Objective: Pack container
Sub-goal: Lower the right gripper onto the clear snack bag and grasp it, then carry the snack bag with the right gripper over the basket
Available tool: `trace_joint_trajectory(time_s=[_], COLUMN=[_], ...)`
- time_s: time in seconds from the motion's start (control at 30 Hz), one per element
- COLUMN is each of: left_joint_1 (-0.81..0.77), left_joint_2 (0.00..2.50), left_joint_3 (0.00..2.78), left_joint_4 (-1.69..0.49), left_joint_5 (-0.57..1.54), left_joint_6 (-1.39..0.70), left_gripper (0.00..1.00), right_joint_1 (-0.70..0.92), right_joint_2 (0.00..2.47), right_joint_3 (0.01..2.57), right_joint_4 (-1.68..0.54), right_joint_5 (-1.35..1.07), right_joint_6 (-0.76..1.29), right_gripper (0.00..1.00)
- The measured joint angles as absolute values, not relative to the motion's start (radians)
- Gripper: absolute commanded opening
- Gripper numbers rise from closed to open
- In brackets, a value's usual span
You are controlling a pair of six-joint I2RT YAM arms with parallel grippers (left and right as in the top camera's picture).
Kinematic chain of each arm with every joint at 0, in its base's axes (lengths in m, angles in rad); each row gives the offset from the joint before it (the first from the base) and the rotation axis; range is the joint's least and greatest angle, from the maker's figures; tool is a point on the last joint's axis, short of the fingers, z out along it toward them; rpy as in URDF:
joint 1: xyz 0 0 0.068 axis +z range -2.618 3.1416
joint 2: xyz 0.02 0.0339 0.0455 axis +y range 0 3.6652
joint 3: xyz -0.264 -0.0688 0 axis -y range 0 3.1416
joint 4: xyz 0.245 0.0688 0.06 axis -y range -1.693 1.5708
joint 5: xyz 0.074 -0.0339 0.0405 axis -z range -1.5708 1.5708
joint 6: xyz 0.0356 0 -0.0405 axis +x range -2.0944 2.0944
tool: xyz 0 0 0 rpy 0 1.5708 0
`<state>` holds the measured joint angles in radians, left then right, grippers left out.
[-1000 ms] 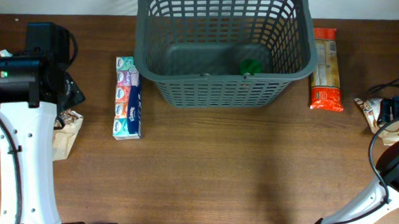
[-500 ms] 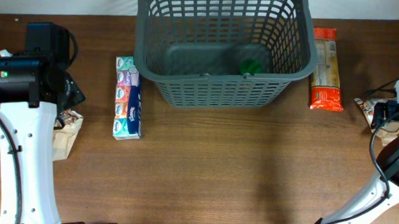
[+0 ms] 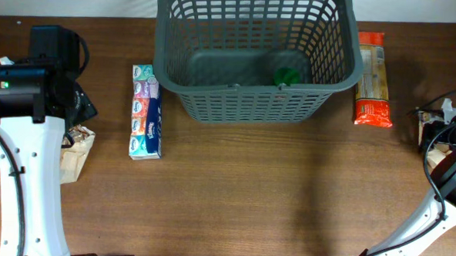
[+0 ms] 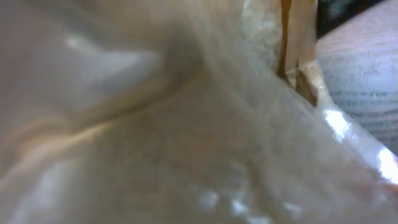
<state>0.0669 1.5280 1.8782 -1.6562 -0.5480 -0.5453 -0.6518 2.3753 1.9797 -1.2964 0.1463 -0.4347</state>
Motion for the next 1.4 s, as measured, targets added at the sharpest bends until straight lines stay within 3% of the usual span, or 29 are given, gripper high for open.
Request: trace_joint_trajectory(time_s=[0.1, 0.17, 0.27, 0.63, 0.77, 1.07, 1.4], left_joint_1=[0.067, 0.067, 0.067, 0.067, 0.067, 0.067, 0.067], left_joint_2=[1.528, 1.528, 1.528, 1.528, 1.528, 1.528, 1.528], left_joint_3=[1.878, 1.878, 1.878, 1.878, 1.878, 1.878, 1.878], left_joint_4=[-1.656, -1.656, -1.657, -1.657, -1.658, -1.660, -1.660], left_joint_5=[-0.548, -0.548, -0.548, -0.548, -0.547, -0.545, -0.500], left_joint_6=[-0.545, -0.545, -0.545, -0.545, -0.545, -0.545, -0.545], left_gripper=[0.99, 1.00, 1.00, 1.00, 1.00, 1.00, 1.00], right_joint_1=[-0.652, -0.652, -0.652, -0.652, -0.652, -0.647, -0.482], right_joint_2=[2.376, 2.376, 2.376, 2.382, 2.418, 2.406, 2.119], right_joint_3=[1.980, 1.980, 1.980, 2.041, 2.257, 3.052, 3.114], right_joint_4=[-1.288, -1.282, -1.282, -1.325, -1.430, -1.609, -1.566], right_joint_5=[0.144, 0.140, 0.133, 0.128, 0.074, -0.293, -0.434], right_joint_6=[-0.421, -0.404, -0.387, -0.187, -0.088, 0.023, 0.150], right_gripper=[0.44, 0.22, 0.04, 0.04, 0.04, 0.04, 0.04])
